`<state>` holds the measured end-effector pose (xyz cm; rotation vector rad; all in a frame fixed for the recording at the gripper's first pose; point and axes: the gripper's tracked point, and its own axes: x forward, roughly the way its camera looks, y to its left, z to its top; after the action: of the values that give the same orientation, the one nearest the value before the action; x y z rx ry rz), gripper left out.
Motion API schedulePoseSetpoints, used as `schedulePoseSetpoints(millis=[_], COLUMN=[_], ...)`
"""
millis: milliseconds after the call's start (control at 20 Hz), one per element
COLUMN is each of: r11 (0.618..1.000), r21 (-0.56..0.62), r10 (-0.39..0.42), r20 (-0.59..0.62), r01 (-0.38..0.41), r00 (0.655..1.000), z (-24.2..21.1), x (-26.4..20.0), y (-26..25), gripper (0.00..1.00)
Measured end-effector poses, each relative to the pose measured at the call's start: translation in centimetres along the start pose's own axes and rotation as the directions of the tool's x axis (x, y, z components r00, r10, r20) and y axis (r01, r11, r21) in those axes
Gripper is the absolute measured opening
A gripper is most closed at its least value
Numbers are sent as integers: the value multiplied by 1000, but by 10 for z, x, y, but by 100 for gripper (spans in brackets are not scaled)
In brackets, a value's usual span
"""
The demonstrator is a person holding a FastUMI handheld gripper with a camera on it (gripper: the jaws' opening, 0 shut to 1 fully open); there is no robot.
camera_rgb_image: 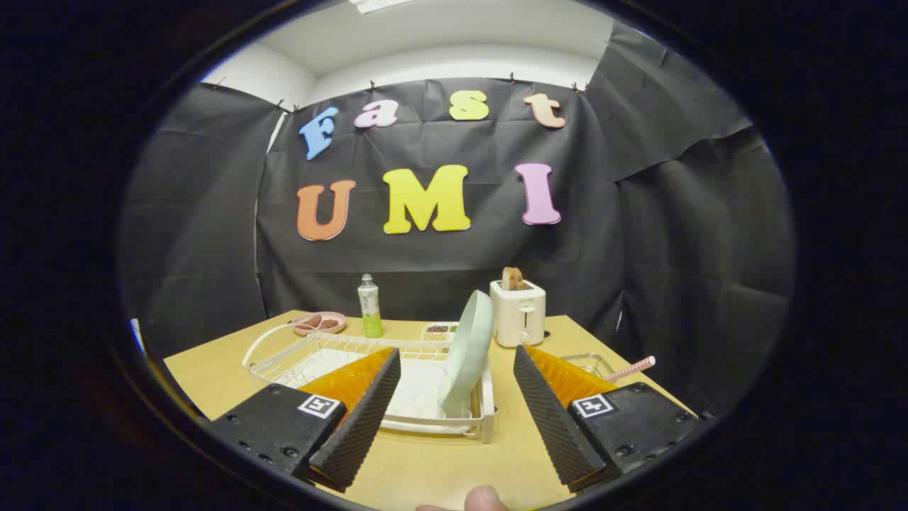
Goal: Take the plate from the dish rack, then take the spoon from the basket and place it into the plate.
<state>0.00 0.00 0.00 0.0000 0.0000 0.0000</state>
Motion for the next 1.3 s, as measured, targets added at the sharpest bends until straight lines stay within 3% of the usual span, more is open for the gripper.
schedulePoseSetpoints(millis=[850, 1300], r11=[1000, 1000], r21=[14, -4], r10=[8, 22], r20=[-29, -85], r01=[-8, -23], r00=[1000, 996], z=[6, 56], x=[6, 44], y=[-7, -25], gripper=[100, 100])
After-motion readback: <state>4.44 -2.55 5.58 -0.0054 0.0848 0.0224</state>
